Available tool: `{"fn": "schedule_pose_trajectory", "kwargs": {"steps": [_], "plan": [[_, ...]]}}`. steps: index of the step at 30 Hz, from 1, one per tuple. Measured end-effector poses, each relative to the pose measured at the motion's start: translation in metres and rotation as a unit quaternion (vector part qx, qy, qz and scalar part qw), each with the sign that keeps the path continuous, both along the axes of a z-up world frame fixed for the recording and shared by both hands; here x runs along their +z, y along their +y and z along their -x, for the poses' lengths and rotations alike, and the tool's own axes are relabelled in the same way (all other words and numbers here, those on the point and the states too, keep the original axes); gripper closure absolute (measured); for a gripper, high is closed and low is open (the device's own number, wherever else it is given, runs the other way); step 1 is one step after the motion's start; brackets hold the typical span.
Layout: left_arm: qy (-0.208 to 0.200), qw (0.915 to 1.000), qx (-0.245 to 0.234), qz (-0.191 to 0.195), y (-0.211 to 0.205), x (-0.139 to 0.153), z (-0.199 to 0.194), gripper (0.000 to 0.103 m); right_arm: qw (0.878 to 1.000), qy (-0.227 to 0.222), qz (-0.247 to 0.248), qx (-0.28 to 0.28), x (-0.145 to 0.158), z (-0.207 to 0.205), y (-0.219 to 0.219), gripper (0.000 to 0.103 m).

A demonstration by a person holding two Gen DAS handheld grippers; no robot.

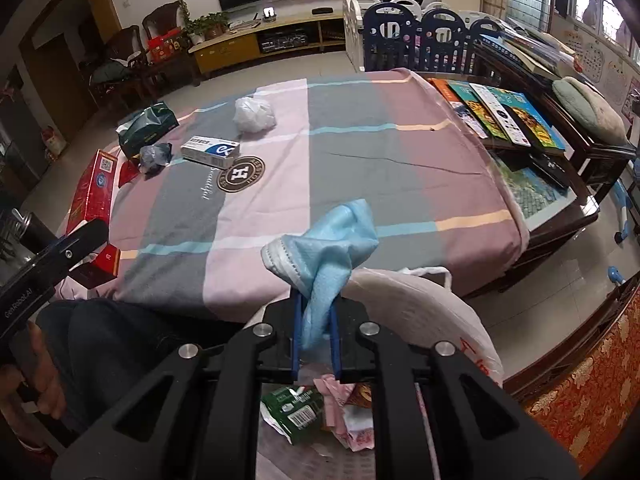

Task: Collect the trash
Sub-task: 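Carry the red box and blue mask over the wastebasket and open both tools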

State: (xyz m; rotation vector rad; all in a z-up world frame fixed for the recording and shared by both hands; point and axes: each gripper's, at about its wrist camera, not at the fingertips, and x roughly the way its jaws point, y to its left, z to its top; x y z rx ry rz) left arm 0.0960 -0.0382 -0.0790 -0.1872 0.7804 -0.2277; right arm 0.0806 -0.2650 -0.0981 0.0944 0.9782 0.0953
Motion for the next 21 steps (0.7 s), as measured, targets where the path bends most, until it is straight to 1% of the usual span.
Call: {"fn": "schedule_pose_trajectory", "kwargs": {"steps": [4,6,10,15,18,19,20,21], "plan": [[0.011,0.9984,-0.053,-0.017,-0.039,-0.004,0.013,0.041,1.0,0.013,0.023,-0.007,-0.012,0.019,-0.019,0.091],[0.008,0.9962,-0.08,-0.033,-0.059,-0.004,0.021,0.041,0.999,0.021,0.023,-0.015,-0.02,0.03,-0.032,0.091],[0.0,0.9918,-0.113,-0.059,-0.085,-0.004,0.032,0.041,0.998,0.048,-0.012,-0.037,-0.04,0.047,-0.06,0.09],[0.003,0.9878,-0.135,-0.078,-0.106,-0.006,0.038,0.041,0.996,0.057,-0.046,-0.054,-0.051,0.056,-0.078,0.088],[0.005,0.9857,-0.145,-0.086,-0.116,-0.008,0.042,0.041,0.995,0.06,-0.064,-0.055,-0.052,0.057,-0.082,0.081],[0.005,0.9852,-0.147,-0.088,-0.117,-0.009,0.043,0.041,0.994,0.06,-0.069,-0.055,-0.052,0.058,-0.083,0.073],[0.005,0.9846,-0.149,-0.09,-0.119,-0.009,0.043,0.041,0.994,0.061,-0.075,-0.057,-0.051,0.058,-0.084,0.06],[0.006,0.9842,-0.151,-0.092,-0.12,-0.01,0.043,0.041,0.993,0.058,-0.082,-0.063,-0.05,0.059,-0.087,0.053]]}}
